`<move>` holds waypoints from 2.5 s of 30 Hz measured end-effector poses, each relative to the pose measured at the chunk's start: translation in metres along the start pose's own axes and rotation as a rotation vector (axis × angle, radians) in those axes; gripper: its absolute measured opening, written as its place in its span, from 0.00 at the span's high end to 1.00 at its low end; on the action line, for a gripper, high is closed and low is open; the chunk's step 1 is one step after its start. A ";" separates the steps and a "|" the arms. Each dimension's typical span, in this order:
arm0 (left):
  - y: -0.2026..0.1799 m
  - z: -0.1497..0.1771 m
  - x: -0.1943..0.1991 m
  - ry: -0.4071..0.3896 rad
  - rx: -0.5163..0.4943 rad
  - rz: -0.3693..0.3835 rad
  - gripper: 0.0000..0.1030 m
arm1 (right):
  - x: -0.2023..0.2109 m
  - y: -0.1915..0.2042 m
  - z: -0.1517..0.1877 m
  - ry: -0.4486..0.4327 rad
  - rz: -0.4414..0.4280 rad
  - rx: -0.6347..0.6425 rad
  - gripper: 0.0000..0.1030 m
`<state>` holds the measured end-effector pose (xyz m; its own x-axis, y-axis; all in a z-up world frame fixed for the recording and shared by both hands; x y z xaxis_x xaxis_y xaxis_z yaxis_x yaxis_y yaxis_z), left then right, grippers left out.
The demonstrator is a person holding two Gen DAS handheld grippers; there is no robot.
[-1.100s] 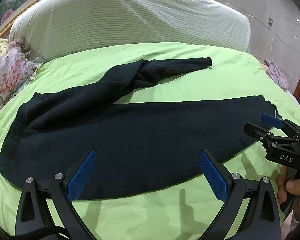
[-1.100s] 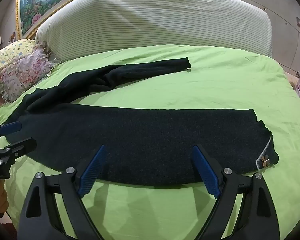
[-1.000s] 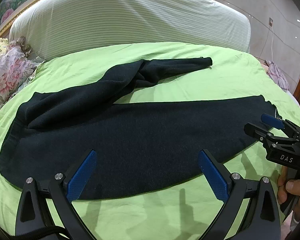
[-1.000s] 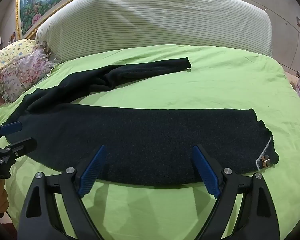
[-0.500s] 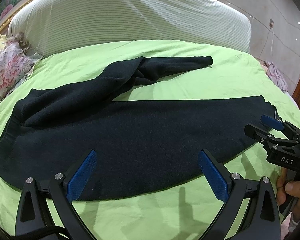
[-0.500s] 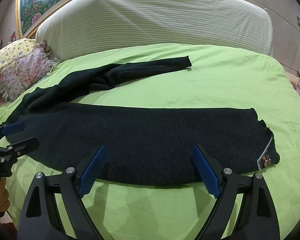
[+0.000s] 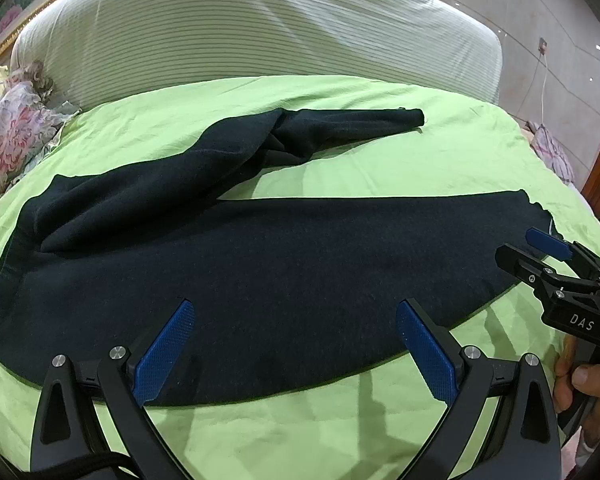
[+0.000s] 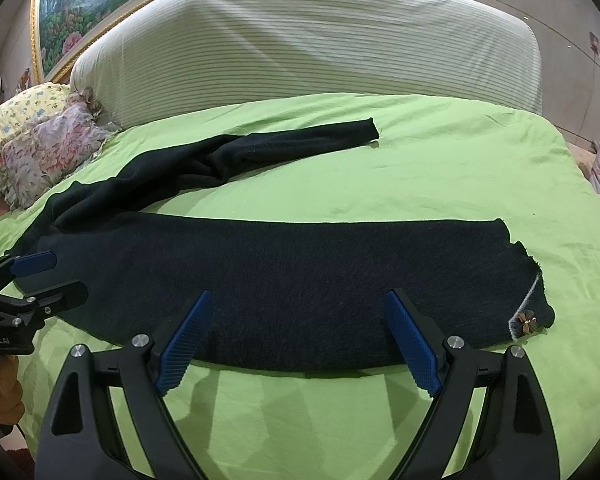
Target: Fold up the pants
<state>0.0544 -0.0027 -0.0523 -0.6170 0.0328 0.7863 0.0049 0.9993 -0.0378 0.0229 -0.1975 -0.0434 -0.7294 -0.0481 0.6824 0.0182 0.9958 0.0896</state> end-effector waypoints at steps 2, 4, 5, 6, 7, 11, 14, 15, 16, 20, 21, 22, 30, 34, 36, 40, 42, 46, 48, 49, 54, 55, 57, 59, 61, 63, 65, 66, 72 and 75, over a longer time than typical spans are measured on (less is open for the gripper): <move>0.000 0.000 -0.001 0.003 -0.004 -0.002 0.02 | 0.001 0.000 0.000 -0.010 -0.001 0.002 0.14; -0.001 0.000 -0.003 0.011 0.000 0.002 0.02 | 0.001 -0.001 0.000 0.015 0.002 0.000 0.14; -0.002 0.000 -0.003 0.014 0.003 0.006 0.02 | 0.001 -0.001 0.001 0.021 0.002 0.000 0.14; -0.003 0.000 -0.004 0.015 0.000 0.005 0.02 | 0.000 -0.001 0.001 0.031 0.005 0.003 0.14; -0.004 0.000 -0.005 0.020 -0.006 0.002 0.02 | 0.000 -0.001 0.002 0.044 0.003 -0.002 0.14; -0.005 -0.003 -0.009 0.047 -0.018 0.004 0.02 | -0.002 -0.004 0.001 0.084 0.002 -0.007 0.14; -0.003 -0.008 -0.013 0.060 -0.027 -0.010 0.02 | -0.002 -0.008 -0.003 0.093 -0.023 -0.043 0.14; -0.003 -0.011 -0.014 0.065 -0.033 -0.016 0.02 | -0.002 -0.010 -0.007 0.085 -0.043 -0.062 0.14; -0.002 -0.014 -0.016 0.073 -0.038 -0.018 0.02 | -0.002 -0.011 -0.010 0.075 -0.061 -0.069 0.14; 0.002 -0.036 -0.018 0.071 -0.040 -0.011 0.02 | -0.003 -0.022 -0.030 0.062 -0.115 -0.125 0.14; 0.003 -0.042 -0.017 0.064 -0.039 -0.011 0.02 | -0.004 -0.027 -0.039 0.053 -0.120 -0.139 0.14; 0.004 -0.048 -0.017 0.054 -0.039 -0.011 0.02 | -0.005 -0.032 -0.048 0.054 -0.132 -0.165 0.14; 0.022 -0.122 -0.037 0.075 -0.051 -0.076 0.02 | -0.042 -0.055 -0.113 0.153 -0.092 -0.152 0.14; 0.033 -0.159 -0.056 0.087 -0.046 -0.082 0.02 | -0.066 -0.071 -0.152 0.183 -0.096 -0.173 0.14; 0.035 -0.174 -0.070 0.110 -0.055 -0.079 0.02 | -0.079 -0.082 -0.174 0.181 -0.094 -0.182 0.14; 0.039 -0.200 -0.094 0.135 -0.044 -0.079 0.02 | -0.115 -0.095 -0.209 0.222 -0.079 -0.141 0.15; 0.040 -0.212 -0.111 0.161 -0.035 -0.048 0.02 | -0.143 -0.099 -0.220 0.269 -0.079 -0.124 0.17; 0.037 -0.226 -0.144 0.230 -0.058 -0.041 0.02 | -0.189 -0.108 -0.223 0.355 -0.072 -0.119 0.28; 0.039 -0.232 -0.161 0.270 -0.063 -0.027 0.03 | -0.204 -0.111 -0.222 0.384 -0.073 -0.122 0.33; 0.040 -0.234 -0.171 0.293 -0.062 -0.015 0.04 | -0.214 -0.112 -0.221 0.407 -0.076 -0.121 0.33; 0.046 -0.241 -0.200 0.369 -0.064 0.016 0.23 | -0.231 -0.113 -0.220 0.429 -0.099 -0.128 0.67; 0.046 -0.241 -0.203 0.379 -0.067 0.023 0.29 | -0.230 -0.113 -0.221 0.426 -0.105 -0.131 0.74; 0.045 -0.241 -0.213 0.422 -0.071 0.050 0.47 | -0.221 -0.114 -0.227 0.390 -0.107 -0.141 0.90; 0.042 -0.236 -0.217 0.460 -0.051 0.107 0.72 | -0.212 -0.114 -0.232 0.361 -0.123 -0.141 0.92; 0.039 -0.236 -0.212 0.450 -0.040 0.140 0.76 | -0.197 -0.113 -0.237 0.332 -0.135 -0.134 0.93; 0.035 -0.236 -0.200 0.426 -0.044 0.169 0.80 | -0.183 -0.112 -0.240 0.309 -0.141 -0.130 0.93; 0.026 -0.234 -0.179 0.392 -0.052 0.216 0.81 | -0.162 -0.113 -0.243 0.275 -0.150 -0.124 0.93; 0.022 -0.232 -0.172 0.378 -0.063 0.226 0.82 | -0.151 -0.115 -0.243 0.262 -0.154 -0.125 0.94; -0.014 -0.201 -0.122 0.330 -0.106 0.333 0.85 | -0.104 -0.137 -0.226 0.243 -0.151 -0.117 0.94; -0.029 -0.176 -0.108 0.331 -0.126 0.381 0.85 | -0.079 -0.151 -0.207 0.249 -0.147 -0.127 0.94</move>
<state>0.2593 -0.0317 -0.0276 -0.2715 0.3787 0.8848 0.2877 0.9092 -0.3009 0.2198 -0.3600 0.0394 -0.5407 -0.2237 0.8109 0.0220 0.9599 0.2795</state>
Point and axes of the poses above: each gripper's, at about its wrist camera, not at the fingertips, and x roughly against the way its jaws point, y to its left, z to its underside, the point moved 6 cm from there along -x, roughly the way its jaws point, and after that the axes turned 7 degrees about y, right-handed, at the moved point
